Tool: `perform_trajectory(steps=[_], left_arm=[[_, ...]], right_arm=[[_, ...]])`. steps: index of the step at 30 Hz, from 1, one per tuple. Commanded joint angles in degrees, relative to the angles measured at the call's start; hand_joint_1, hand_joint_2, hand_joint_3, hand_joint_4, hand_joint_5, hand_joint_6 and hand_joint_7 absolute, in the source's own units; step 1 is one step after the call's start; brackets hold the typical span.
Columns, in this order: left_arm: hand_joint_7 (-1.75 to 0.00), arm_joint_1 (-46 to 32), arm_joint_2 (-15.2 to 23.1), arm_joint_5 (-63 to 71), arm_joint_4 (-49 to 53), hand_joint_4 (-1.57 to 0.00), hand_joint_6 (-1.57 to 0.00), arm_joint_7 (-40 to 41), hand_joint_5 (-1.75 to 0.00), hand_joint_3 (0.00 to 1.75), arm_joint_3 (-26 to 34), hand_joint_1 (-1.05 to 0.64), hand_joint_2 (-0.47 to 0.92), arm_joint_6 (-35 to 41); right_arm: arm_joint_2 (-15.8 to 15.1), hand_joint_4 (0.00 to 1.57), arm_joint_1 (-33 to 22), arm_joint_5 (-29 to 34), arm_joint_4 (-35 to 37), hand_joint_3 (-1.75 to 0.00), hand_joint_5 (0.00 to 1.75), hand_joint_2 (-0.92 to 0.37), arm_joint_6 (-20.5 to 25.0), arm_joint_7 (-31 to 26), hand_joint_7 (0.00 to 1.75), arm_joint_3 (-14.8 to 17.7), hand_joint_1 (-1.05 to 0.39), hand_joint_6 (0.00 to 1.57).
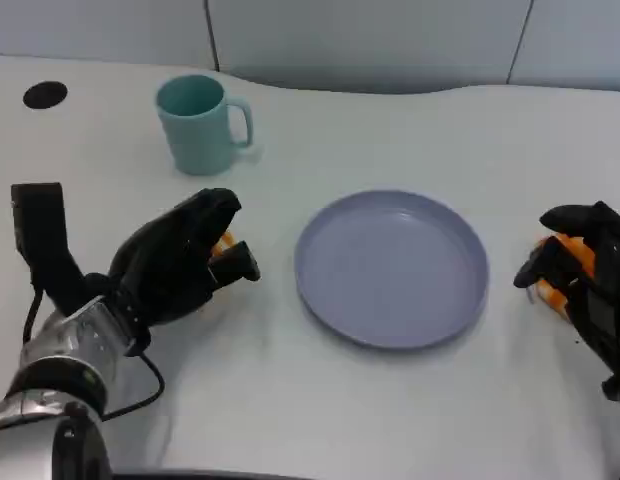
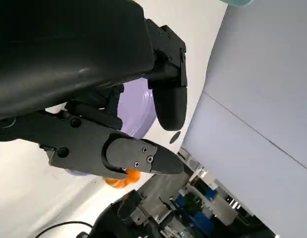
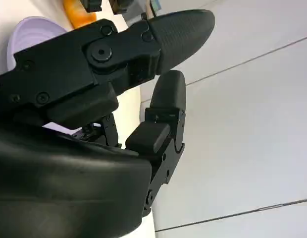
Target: Grasp the bread from the table and place it into the plate.
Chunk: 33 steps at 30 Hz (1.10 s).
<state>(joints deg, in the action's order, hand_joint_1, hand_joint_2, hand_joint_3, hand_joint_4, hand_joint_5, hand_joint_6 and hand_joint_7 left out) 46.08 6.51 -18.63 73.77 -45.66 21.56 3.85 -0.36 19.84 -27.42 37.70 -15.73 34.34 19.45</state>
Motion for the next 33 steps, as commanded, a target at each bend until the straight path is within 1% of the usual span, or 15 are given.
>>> perform_trajectory(steps=[1, 7, 12, 14, 15, 18, 20, 21, 22, 23, 24, 25, 26, 28, 33], left_arm=[[-1.75, 0.96, 1.46, 0.76, 0.19, -0.68, -0.52, 0.31, -1.75, 0.10, -0.13, -0.47, 0.92, -0.47], [-1.75, 1.00, 1.56, 0.64, 0.24, -0.69, -0.54, 0.24, -1.75, 0.08, -0.05, -0.47, 0.92, -0.33], [-1.75, 1.05, 1.52, 0.15, 0.22, -0.70, -0.55, 0.10, -1.75, 0.06, 0.37, -0.47, 0.91, 0.29], [-1.75, 1.01, 1.51, 1.43, -1.10, -0.66, -0.51, 1.86, -1.75, 0.06, -0.73, -0.46, 0.92, -3.06], [-1.75, 1.08, 1.47, 1.99, -1.88, -0.58, -0.45, 2.70, -1.75, 0.08, -1.25, -0.43, 0.92, -4.84], [-1.73, 1.29, 1.60, 5.20, -5.00, -0.52, -0.42, 4.94, -1.75, 0.08, -4.15, -0.43, 0.92, -13.18], [-1.49, 1.61, 2.09, 6.15, -6.43, -0.41, -0.45, 4.41, -1.70, 0.07, -5.24, -0.47, 0.92, -16.03], [-1.43, 2.04, 2.36, 6.10, -7.18, -0.38, -0.46, 3.68, -1.68, 0.07, -5.49, -0.48, 0.92, -17.02], [-1.14, 2.54, 2.70, 6.19, -7.96, -0.38, -0.52, 2.86, -1.39, 0.06, -5.88, -0.49, 0.92, -18.43], [-0.89, 2.87, 2.91, 6.23, -8.41, -0.39, -0.58, 2.34, -1.19, 0.06, -6.18, -0.51, 0.92, -19.44], [-0.76, 3.30, 3.25, 6.89, -9.02, -0.40, -0.62, 2.48, -1.08, 0.06, -6.81, -0.52, 0.92, -21.67], [-0.46, 3.76, 3.71, 7.75, -9.34, -0.43, -0.67, 2.58, -0.85, 0.06, -7.48, -0.56, 0.92, -24.20], [-0.30, 4.08, 4.03, 8.31, -9.40, -0.47, -0.70, 2.69, -0.72, 0.07, -7.95, -0.57, 0.92, -25.98], [-0.14, 5.24, 4.55, 9.25, -9.31, -0.48, -0.72, 3.72, -0.60, 0.07, -8.80, -0.58, 0.92, -29.19], [-0.03, 8.40, 6.31, 14.43, -6.93, -0.44, -0.66, 7.77, -0.50, 0.07, -12.30, -0.64, 0.92, -38.11]], right_arm=[[0.05, 0.61, 0.60, -0.09, -0.03, -0.07, 1.71, -0.92, -0.56, -0.56, 0.87, -0.05, -0.55, 0.80], [0.21, 0.59, 0.50, 0.59, 0.01, -0.09, 1.72, -0.92, -1.88, -0.56, 0.87, -0.36, -0.55, 0.79], [0.40, 0.59, 0.38, 0.13, -0.34, -0.07, 1.72, -0.92, -1.47, -0.72, 0.88, -0.41, -0.55, 0.80], [0.36, 0.59, 0.48, 0.24, -0.08, -0.08, 1.72, -0.92, -1.82, -0.87, 0.89, -0.32, -0.56, 0.80], [0.27, 0.60, 0.59, 0.25, 0.13, -0.08, 1.71, -0.92, -1.86, -0.87, 0.89, -0.27, -0.55, 0.80], [0.13, 0.60, 0.79, 0.72, 0.61, -0.09, 1.71, -0.92, -2.24, -1.21, 0.89, -0.39, -0.55, 0.80], [0.17, 0.61, 0.82, 0.77, 0.69, -0.09, 1.71, -0.92, -2.28, -1.23, 0.90, -0.47, -0.55, 0.79], [0.10, 0.61, 0.97, 0.53, 0.92, -0.09, 1.71, -0.92, -2.17, -0.99, 0.90, -0.37, -0.55, 0.79], [-0.01, 0.62, 1.04, 0.54, 1.13, -0.09, 1.70, -0.92, -2.36, -0.87, 0.90, -0.34, -0.55, 0.79], [-0.09, 0.62, 1.09, 0.56, 1.30, -0.09, 1.69, -0.92, -2.53, -0.80, 0.90, -0.32, -0.55, 0.79], [-0.13, 0.63, 1.14, 0.46, 1.36, -0.09, 1.69, -0.92, -2.41, -0.84, 0.90, -0.25, -0.55, 0.79], [-0.08, 0.63, 1.06, 0.35, 1.22, -0.09, 1.69, -0.92, -2.10, -1.07, 0.89, -0.22, -0.55, 0.80], [-0.03, 0.63, 1.02, 0.25, 1.12, -0.08, 1.68, -0.92, -1.84, -1.21, 0.89, -0.18, -0.55, 0.80], [-0.06, 0.63, 1.01, 0.27, 1.18, -0.08, 1.68, -0.92, -1.90, -1.31, 0.88, -0.14, -0.55, 0.80], [-0.35, 0.62, 1.03, 0.13, 1.31, -0.08, 1.69, -0.92, -1.99, -1.06, 0.88, 0.14, -0.55, 0.80]])
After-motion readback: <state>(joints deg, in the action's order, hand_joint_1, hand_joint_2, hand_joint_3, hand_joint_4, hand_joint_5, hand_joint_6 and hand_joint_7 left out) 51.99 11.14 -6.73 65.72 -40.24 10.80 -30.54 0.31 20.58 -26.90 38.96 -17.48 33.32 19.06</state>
